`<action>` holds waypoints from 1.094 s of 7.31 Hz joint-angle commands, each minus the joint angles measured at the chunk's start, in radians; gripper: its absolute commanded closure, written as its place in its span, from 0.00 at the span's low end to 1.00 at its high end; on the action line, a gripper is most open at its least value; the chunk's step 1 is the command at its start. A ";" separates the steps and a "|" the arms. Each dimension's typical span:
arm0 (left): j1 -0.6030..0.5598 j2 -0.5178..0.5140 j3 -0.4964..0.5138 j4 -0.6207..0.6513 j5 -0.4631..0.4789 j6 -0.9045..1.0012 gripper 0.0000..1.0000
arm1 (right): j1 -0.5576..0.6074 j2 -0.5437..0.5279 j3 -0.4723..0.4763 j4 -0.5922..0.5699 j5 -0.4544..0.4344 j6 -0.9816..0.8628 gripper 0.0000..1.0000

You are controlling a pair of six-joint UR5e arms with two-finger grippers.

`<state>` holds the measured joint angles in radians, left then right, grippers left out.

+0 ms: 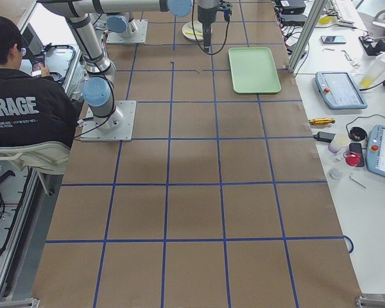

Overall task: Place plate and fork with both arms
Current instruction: 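Lower the left gripper to the rim of the white plate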

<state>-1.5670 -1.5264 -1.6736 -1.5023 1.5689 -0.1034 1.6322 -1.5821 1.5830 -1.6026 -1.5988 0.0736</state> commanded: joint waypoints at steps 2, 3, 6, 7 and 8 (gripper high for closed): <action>0.201 -0.044 -0.292 0.266 -0.001 0.292 0.07 | 0.000 0.001 0.006 0.001 0.000 0.002 0.00; 0.290 -0.063 -0.402 0.409 -0.006 0.418 0.07 | 0.000 0.001 0.006 0.001 0.000 0.000 0.00; 0.424 -0.194 -0.469 0.597 -0.009 0.637 0.13 | 0.000 0.001 0.006 0.001 0.000 0.000 0.00; 0.427 -0.228 -0.471 0.629 -0.004 0.642 0.18 | 0.000 0.002 0.006 0.000 0.000 0.002 0.00; 0.432 -0.257 -0.471 0.655 -0.003 0.642 0.26 | 0.000 0.002 0.005 0.001 0.000 0.002 0.00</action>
<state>-1.1442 -1.7428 -2.1422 -0.8862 1.5633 0.5292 1.6322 -1.5805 1.5889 -1.6022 -1.5984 0.0748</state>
